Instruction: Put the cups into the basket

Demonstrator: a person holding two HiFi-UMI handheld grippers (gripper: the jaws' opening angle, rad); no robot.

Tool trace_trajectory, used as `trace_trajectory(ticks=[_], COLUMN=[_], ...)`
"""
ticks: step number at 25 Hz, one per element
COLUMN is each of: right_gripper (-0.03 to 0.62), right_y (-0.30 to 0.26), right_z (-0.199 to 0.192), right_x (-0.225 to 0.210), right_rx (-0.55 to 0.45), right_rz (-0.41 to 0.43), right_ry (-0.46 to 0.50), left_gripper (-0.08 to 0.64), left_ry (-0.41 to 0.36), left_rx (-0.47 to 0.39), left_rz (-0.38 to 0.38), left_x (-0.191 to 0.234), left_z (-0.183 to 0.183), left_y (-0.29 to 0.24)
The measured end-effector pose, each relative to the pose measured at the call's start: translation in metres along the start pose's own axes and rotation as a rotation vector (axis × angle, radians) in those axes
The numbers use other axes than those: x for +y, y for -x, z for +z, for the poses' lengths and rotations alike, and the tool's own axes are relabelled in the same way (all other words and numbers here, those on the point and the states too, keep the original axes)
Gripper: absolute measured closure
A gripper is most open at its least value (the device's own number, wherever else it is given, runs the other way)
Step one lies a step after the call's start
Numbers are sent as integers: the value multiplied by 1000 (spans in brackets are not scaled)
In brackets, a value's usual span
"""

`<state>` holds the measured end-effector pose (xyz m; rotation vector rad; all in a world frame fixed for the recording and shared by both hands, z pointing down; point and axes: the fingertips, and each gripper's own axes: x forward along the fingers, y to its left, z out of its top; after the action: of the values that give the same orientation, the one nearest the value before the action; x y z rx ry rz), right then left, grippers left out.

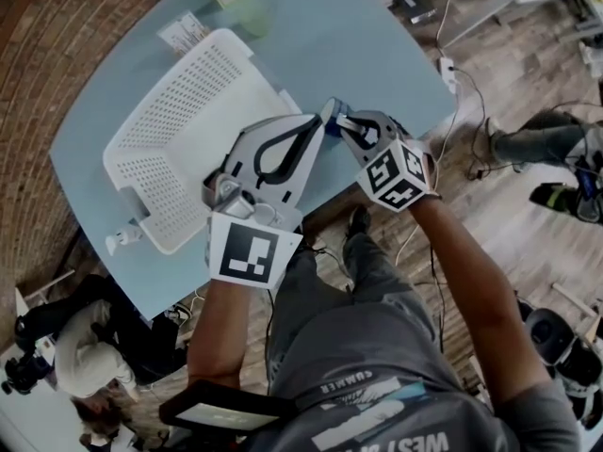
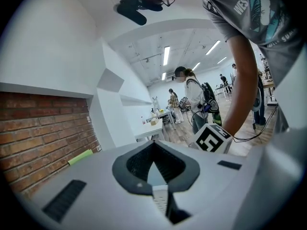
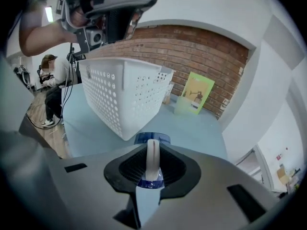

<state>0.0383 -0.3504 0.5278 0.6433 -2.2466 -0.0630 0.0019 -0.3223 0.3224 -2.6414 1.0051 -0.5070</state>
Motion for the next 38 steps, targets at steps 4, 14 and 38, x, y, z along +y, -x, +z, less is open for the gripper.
trace_trajectory(ticks=[4, 14, 38], right_gripper=[523, 523, 523], right_y=[21, 68, 125], right_z=[16, 48, 196], right_x=[-9, -27, -21], right_rx=[-144, -317, -642], right_rz=[-106, -283, -382], right_ry=[3, 37, 37], left_gripper=[560, 560, 560], left_ry=[-2, -19, -47], left_rx=[2, 5, 40], left_rz=[8, 36, 159], left_x=[3, 16, 68], left_z=[1, 5, -7], left_y=[3, 16, 82])
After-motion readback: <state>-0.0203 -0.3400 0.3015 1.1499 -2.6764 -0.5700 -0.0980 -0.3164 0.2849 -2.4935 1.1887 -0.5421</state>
